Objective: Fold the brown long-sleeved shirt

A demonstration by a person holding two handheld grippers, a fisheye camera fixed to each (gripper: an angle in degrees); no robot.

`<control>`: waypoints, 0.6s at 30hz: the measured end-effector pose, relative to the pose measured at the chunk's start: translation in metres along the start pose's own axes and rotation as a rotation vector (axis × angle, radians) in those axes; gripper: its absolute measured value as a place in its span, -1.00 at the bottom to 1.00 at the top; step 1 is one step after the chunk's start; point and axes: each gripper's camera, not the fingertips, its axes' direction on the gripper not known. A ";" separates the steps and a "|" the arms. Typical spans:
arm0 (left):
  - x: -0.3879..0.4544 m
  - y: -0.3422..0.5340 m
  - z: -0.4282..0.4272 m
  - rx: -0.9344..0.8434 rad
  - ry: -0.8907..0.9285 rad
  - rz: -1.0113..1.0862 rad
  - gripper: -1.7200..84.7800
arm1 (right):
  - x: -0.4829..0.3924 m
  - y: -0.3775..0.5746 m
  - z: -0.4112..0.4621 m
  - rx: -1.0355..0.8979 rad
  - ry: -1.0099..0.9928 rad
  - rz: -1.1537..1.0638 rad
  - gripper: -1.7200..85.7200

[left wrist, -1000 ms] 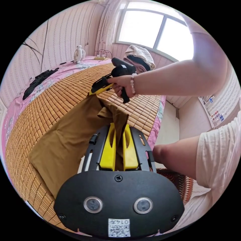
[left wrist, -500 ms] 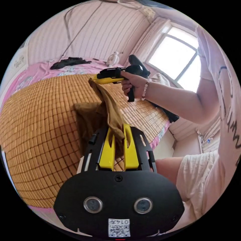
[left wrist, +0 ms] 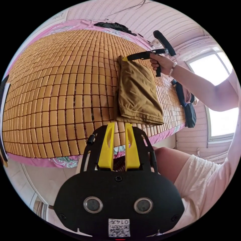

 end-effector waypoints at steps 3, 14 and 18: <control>-0.005 0.000 -0.011 0.083 -0.009 -0.038 -0.69 | -0.010 -0.010 0.008 -0.022 -0.006 -0.042 -0.70; -0.004 -0.008 0.017 0.048 -0.045 -0.103 -0.88 | -0.026 0.016 -0.044 0.140 -0.179 -0.035 -0.91; -0.002 0.001 0.003 0.004 -0.017 -0.068 -0.97 | -0.039 0.044 -0.087 0.198 -0.193 -0.026 -0.92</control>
